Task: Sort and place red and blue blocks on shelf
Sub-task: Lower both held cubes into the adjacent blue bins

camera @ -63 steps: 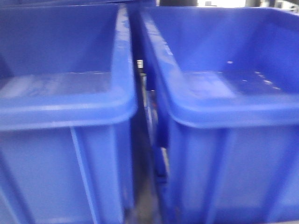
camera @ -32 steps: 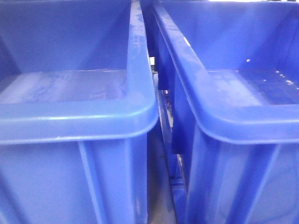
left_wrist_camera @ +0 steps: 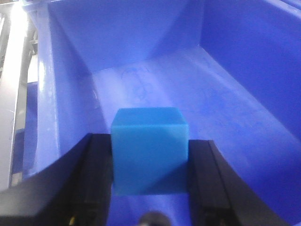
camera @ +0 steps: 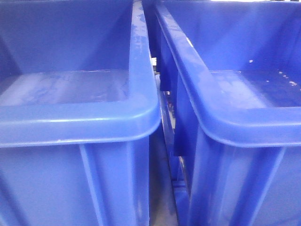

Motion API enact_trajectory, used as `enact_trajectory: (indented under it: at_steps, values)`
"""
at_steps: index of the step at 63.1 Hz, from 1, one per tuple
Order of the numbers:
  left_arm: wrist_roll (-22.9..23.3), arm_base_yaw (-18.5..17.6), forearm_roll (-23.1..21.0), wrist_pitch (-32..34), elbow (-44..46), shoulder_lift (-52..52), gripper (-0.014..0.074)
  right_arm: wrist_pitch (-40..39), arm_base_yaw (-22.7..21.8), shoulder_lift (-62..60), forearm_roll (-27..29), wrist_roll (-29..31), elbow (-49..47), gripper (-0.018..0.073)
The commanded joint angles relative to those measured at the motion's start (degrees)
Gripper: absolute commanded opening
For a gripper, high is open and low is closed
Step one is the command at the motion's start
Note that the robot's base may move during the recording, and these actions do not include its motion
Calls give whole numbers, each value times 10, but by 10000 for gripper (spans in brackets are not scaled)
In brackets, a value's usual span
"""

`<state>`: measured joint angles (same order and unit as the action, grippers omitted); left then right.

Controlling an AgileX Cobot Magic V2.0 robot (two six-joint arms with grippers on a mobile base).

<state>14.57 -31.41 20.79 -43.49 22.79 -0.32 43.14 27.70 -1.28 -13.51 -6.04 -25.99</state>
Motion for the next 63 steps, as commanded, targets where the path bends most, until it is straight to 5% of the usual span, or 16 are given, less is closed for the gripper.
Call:
enact_trajectory:
  at_steps: [1, 11, 39, 55, 63]
  values:
    - [2, -1, 19, 51, 15, -10, 281, -60, -1, -2, -63, 7, -14, 287]
    - [2, -1, 19, 51, 15, -10, 281, -73, -1, -2, -133, 7, -14, 287]
    - [2, -1, 31, 57, 14, -10, 281, -82, -1, -2, -132, 7, -14, 287]
    - [2, -1, 44, 217, 14, 7, 281, -169, -1, 21, -132, 3, -14, 287]
    - [2, -1, 23, 240, 14, 64, 281, -188, -1, 75, -132, 2, -14, 290]
